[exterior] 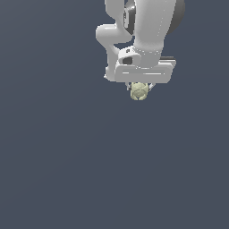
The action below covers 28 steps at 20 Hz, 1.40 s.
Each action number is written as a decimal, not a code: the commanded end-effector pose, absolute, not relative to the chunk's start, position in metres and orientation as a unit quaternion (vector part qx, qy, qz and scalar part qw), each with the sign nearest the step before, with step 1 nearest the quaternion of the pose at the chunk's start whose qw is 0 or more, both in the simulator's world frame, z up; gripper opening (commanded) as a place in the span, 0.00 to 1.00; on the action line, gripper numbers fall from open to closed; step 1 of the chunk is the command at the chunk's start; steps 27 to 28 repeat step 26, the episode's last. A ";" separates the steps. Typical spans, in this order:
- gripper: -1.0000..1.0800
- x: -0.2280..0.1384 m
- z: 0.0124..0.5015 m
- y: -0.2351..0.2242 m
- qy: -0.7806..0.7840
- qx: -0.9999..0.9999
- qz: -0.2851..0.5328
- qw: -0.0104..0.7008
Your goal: Pick up the object and move it to a goal position.
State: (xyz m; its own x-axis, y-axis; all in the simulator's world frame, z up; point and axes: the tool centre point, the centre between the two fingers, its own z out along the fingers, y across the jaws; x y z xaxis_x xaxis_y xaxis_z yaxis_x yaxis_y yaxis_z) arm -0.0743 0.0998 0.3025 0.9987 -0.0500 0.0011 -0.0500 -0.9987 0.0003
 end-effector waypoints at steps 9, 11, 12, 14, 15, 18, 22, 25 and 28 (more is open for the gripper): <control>0.00 -0.082 0.406 0.116 -0.025 1.000 0.000 0.000; 0.00 -0.082 0.421 0.119 -0.025 1.000 0.000 0.000; 0.00 -0.083 0.428 0.120 -0.025 1.000 0.000 0.000; 0.00 -0.083 0.439 0.122 -0.025 1.000 0.000 0.000; 0.00 -0.083 0.444 0.123 -0.025 1.000 0.000 0.000; 0.00 -0.083 0.456 0.124 -0.025 1.000 0.000 0.000; 0.00 -0.082 0.465 0.126 -0.025 1.000 0.000 0.000; 0.00 -0.082 0.467 0.126 -0.025 1.000 0.000 0.000; 0.00 -0.082 0.467 0.126 -0.025 1.000 0.000 0.000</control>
